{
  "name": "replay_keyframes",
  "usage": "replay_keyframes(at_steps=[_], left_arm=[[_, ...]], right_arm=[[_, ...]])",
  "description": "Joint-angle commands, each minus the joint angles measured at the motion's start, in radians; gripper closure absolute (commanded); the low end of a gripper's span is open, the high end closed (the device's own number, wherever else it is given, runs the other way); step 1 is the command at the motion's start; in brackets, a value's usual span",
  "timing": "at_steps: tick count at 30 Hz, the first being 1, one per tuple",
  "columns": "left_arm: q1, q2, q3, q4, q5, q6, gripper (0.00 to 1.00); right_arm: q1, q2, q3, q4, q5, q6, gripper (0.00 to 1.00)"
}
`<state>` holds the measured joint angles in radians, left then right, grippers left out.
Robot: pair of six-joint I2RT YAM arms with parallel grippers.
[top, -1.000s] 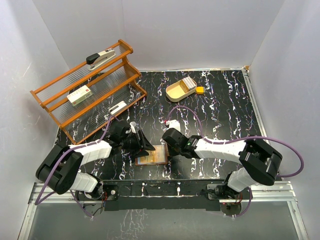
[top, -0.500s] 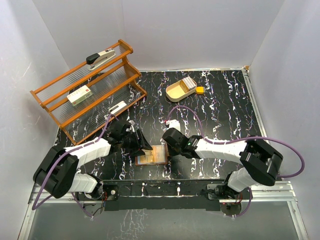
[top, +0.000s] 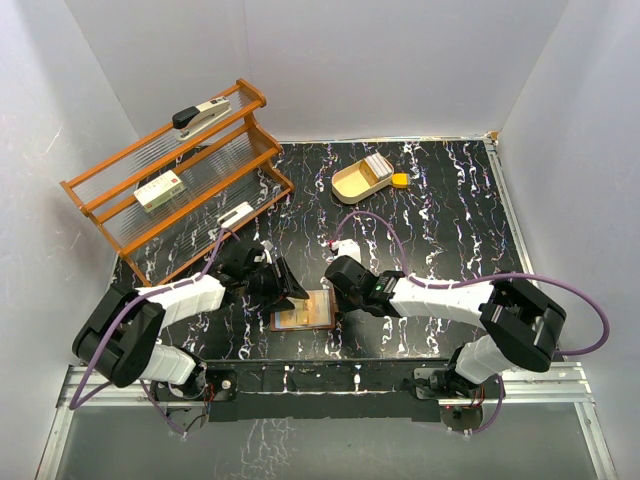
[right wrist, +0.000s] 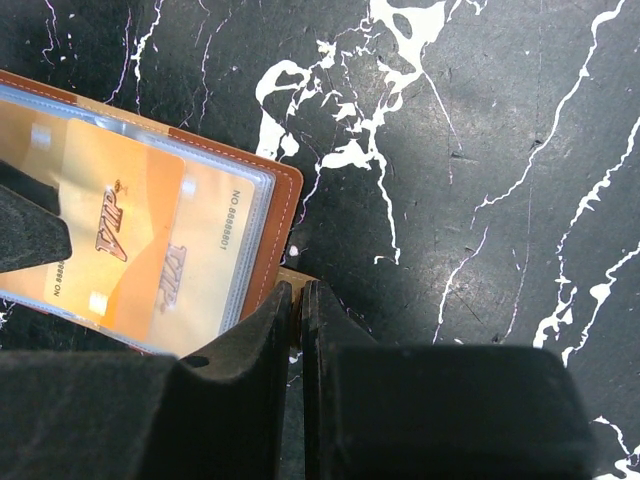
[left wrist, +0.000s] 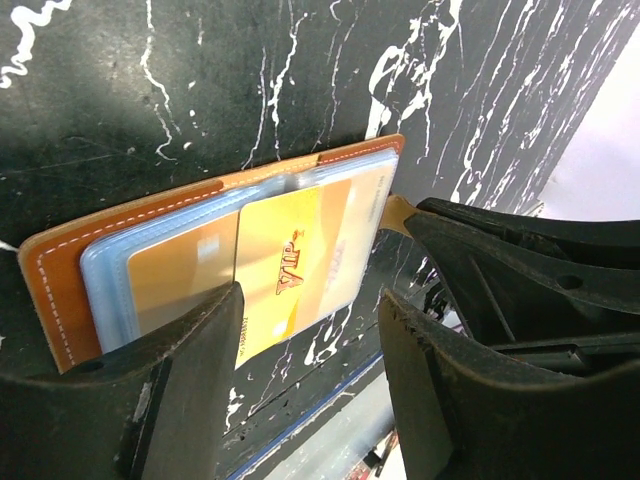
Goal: Put the credit cards into the card holder
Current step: Insert the credit card into the card holder.
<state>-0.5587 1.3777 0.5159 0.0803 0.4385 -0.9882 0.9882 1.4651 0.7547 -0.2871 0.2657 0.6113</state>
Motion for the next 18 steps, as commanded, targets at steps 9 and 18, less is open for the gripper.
replay_keyframes(at_steps=[9, 18], left_arm=[[-0.01, 0.032, -0.034, 0.101, 0.052, -0.054, 0.44], [-0.012, 0.053, -0.029, 0.132, 0.064, -0.067, 0.44]], right_arm=[[0.003, -0.02, -0.011, 0.055, -0.003, 0.008, 0.96], [0.003, -0.02, -0.011, 0.057, -0.006, 0.008, 0.96]])
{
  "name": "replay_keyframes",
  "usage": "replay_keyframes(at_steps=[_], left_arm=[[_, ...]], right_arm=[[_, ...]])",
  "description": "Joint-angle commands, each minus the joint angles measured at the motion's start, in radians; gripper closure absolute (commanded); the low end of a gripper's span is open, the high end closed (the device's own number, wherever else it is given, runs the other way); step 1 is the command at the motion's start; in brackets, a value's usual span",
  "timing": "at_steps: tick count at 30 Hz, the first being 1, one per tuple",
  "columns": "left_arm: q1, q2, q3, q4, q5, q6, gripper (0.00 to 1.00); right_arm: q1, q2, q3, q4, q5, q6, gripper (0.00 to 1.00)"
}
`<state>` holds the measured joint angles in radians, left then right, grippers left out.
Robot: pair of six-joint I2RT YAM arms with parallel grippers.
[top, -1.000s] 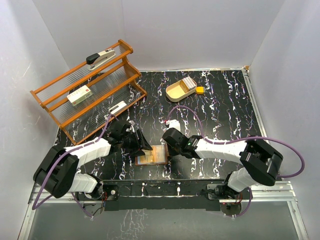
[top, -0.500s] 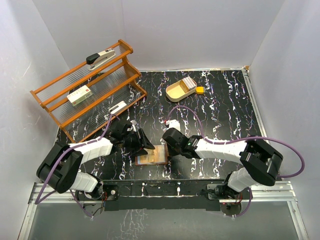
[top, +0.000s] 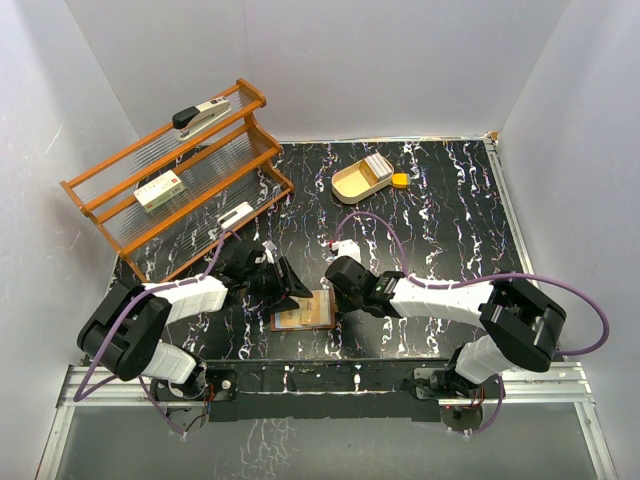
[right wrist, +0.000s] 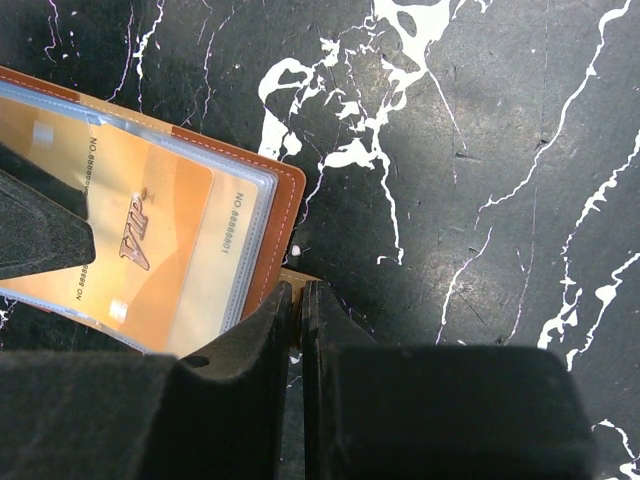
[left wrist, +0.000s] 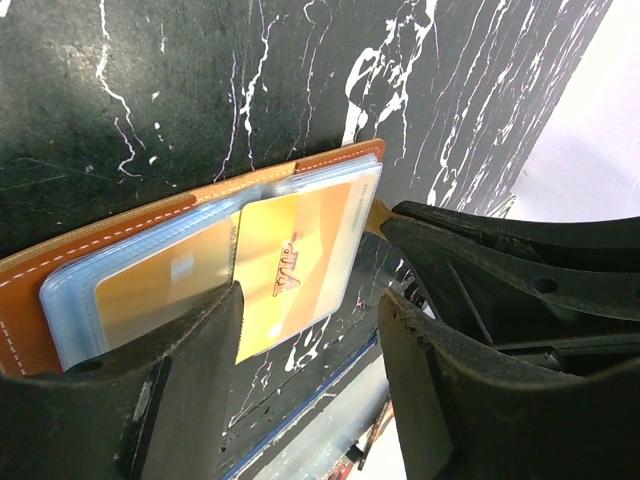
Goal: Put the credit cards into the card holder
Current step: Insert the credit card into the card holder.
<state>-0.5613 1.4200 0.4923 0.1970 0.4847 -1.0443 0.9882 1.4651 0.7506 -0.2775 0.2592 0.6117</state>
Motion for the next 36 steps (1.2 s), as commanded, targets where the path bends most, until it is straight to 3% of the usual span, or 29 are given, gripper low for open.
replay_keyframes(at_steps=[1, 21, 31, 36], left_arm=[[-0.01, 0.013, -0.008, 0.023, 0.02, -0.017, 0.44], [-0.053, 0.064, -0.036, 0.229, 0.051, -0.143, 0.44], [-0.053, -0.047, 0.074, -0.11, -0.067, 0.005, 0.44], [-0.053, -0.074, 0.082, -0.16, -0.097, 0.029, 0.43]], right_arm=[[0.003, -0.019, -0.007, 0.047, 0.001, 0.008, 0.96], [0.003, -0.014, -0.014, 0.06, 0.0, 0.011, 0.96], [0.003, -0.022, -0.023, 0.058, 0.006, 0.013, 0.96], [0.003, -0.027, -0.022, 0.058, 0.006, 0.013, 0.96]])
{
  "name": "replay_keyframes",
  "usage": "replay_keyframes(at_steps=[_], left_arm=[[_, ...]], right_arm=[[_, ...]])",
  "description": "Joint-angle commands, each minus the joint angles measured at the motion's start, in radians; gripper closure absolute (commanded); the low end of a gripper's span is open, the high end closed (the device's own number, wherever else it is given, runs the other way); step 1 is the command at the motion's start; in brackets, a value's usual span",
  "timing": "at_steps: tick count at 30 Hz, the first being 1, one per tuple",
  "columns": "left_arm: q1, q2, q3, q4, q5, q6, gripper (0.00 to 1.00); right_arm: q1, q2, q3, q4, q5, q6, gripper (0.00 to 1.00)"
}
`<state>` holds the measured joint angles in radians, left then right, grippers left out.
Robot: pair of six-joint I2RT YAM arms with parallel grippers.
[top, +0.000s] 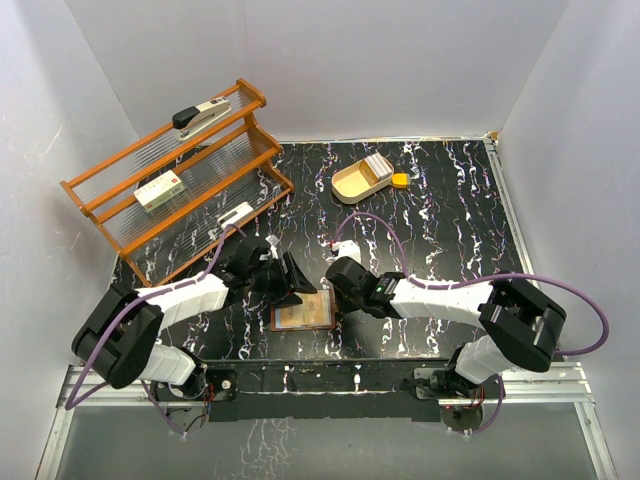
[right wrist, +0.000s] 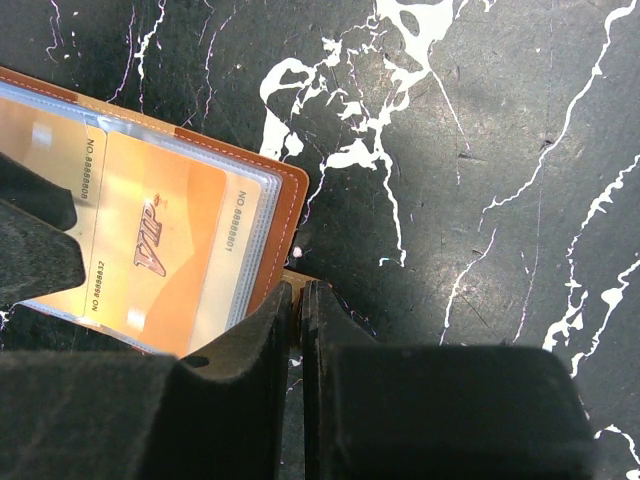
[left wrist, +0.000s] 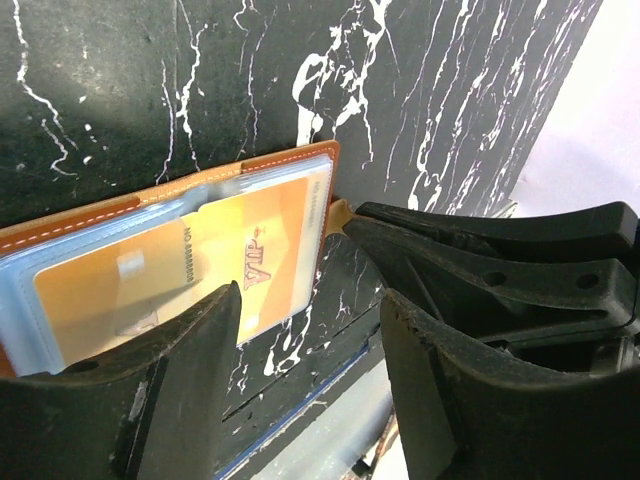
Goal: Put the credit cards into the card holder
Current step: Insert the credit card into the card holder.
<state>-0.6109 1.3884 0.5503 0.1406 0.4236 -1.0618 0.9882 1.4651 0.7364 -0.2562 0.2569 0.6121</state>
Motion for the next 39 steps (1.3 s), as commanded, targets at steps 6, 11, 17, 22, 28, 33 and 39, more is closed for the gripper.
replay_keyframes(at_steps=[6, 11, 17, 22, 28, 33, 39], left_arm=[[-0.004, 0.023, 0.0, -0.062, -0.03, 0.043, 0.43], [-0.004, 0.072, -0.021, 0.006, -0.001, 0.021, 0.43], [-0.005, 0.107, -0.054, 0.125, 0.054, -0.05, 0.43], [-0.004, 0.094, -0.046, 0.127, 0.059, -0.058, 0.43], [-0.006, 0.077, -0.072, 0.22, 0.104, -0.126, 0.43], [-0.013, 0.062, -0.092, 0.288, 0.131, -0.184, 0.43], [-0.015, 0.029, -0.056, 0.169, 0.093, -0.11, 0.43]], right_arm=[[0.003, -0.033, -0.011, 0.035, 0.01, 0.012, 0.96], [0.003, -0.034, -0.012, 0.037, 0.012, 0.014, 0.96], [0.003, -0.031, -0.018, 0.05, 0.01, 0.015, 0.96], [0.003, -0.025, -0.023, 0.059, 0.006, 0.017, 0.96], [0.003, -0.023, -0.024, 0.066, 0.005, 0.02, 0.96], [0.003, -0.023, -0.022, 0.067, 0.008, 0.021, 0.96], [0.003, -0.028, -0.021, 0.055, 0.014, 0.022, 0.96]])
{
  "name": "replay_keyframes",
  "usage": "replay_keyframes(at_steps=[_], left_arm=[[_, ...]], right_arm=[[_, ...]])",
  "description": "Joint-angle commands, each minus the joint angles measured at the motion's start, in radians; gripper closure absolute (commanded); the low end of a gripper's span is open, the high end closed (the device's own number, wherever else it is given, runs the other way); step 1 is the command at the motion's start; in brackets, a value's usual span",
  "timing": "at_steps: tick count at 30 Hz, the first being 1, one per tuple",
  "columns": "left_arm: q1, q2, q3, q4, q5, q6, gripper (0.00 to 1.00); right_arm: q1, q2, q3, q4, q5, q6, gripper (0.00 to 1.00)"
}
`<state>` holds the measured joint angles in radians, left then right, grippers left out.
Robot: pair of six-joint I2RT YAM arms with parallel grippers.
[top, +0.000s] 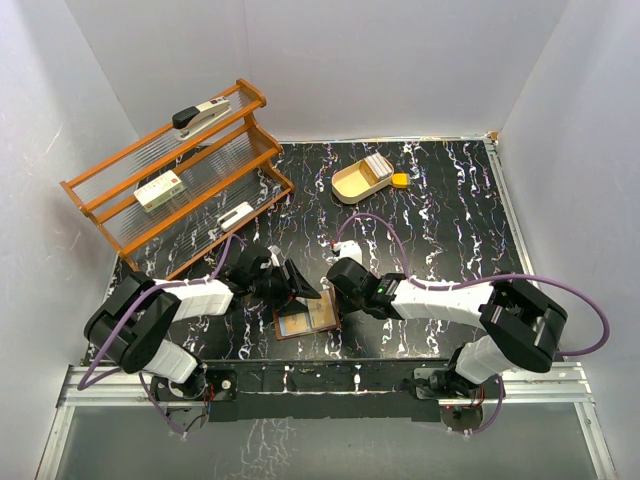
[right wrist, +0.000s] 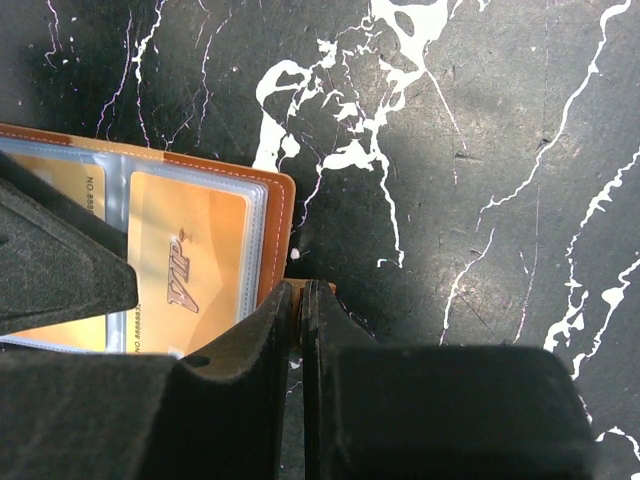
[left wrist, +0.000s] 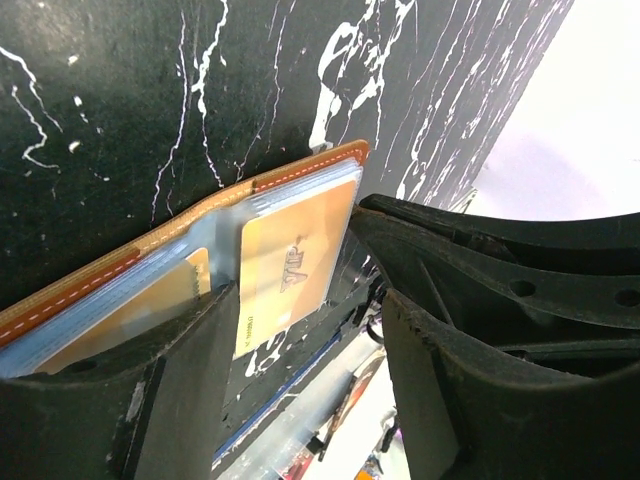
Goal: Put the credit cards into the card holder
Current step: Insert the credit card into the card holder.
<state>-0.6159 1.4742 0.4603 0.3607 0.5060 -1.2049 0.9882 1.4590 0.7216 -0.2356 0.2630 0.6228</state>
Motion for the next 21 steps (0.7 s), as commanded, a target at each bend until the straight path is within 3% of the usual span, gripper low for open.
replay_keyframes(at_steps=[1, 8, 21], left_arm=[[-0.008, -0.064, 0.049, -0.085, 0.002, 0.053, 0.42], [-0.006, -0.127, 0.175, -0.412, -0.129, 0.196, 0.36], [0.07, -0.27, 0.145, -0.66, -0.244, 0.302, 0.28]], right_arm=[[0.003, -0.027, -0.01, 0.033, 0.009, 0.012, 0.96], [0.003, -0.054, -0.03, 0.044, 0.022, 0.017, 0.96], [0.003, -0.071, -0.047, 0.074, -0.015, 0.054, 0.96]])
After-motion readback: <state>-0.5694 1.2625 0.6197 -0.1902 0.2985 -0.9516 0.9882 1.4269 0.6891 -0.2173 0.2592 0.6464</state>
